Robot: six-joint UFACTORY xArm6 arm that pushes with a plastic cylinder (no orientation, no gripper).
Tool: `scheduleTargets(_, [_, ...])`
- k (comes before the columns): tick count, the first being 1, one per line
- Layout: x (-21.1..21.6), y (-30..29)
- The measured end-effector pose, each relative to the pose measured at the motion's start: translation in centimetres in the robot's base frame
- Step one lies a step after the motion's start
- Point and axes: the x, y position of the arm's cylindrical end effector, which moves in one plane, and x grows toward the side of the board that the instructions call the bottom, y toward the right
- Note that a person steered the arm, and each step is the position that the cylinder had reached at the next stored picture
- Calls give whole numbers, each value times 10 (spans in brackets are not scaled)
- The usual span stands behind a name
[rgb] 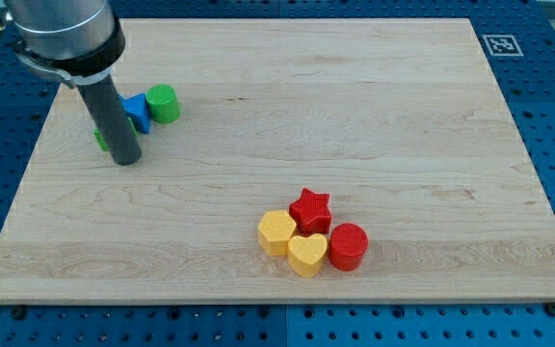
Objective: Move the green star and green circle towards left
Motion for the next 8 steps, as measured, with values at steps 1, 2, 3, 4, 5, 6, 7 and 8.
scheduleTargets(1, [0,27])
scheduleTargets(2, [0,66])
scheduleTargets(3, [-12,103])
scheduleTargets(4, [-40,108])
scheduleTargets(5, [-58,88])
scheduleTargets(6, [-65,65])
scheduleTargets(7, [-74,59])
scheduleTargets(8, [-76,46])
